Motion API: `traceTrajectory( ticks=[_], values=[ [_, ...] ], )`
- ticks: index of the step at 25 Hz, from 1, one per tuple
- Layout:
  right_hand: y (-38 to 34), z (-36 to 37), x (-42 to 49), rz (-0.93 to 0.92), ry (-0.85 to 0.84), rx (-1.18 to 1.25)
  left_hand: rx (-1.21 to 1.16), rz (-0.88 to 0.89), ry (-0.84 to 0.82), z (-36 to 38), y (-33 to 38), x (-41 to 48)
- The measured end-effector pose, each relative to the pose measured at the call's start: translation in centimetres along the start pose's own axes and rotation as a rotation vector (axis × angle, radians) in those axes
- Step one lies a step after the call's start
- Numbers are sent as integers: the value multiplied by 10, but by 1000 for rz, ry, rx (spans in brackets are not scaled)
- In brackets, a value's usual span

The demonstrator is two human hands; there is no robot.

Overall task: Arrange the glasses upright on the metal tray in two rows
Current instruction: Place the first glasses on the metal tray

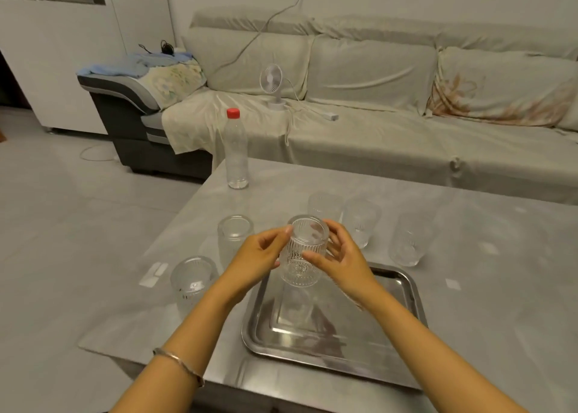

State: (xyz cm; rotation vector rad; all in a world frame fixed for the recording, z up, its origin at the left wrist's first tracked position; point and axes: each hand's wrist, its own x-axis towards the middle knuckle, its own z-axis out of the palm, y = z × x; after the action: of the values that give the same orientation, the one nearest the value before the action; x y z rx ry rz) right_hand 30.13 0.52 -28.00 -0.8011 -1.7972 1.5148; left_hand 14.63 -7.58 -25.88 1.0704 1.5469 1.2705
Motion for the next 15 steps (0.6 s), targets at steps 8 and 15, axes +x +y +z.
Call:
traceTrajectory(
  ticks=[8, 15],
  values=[
    [26, 14, 8, 59, -70, 35, -51, 8, 92, 5, -36, 6],
    [40, 17, 13, 90, -58, 78, -6, -18, 106, 1, -49, 17]
  ],
)
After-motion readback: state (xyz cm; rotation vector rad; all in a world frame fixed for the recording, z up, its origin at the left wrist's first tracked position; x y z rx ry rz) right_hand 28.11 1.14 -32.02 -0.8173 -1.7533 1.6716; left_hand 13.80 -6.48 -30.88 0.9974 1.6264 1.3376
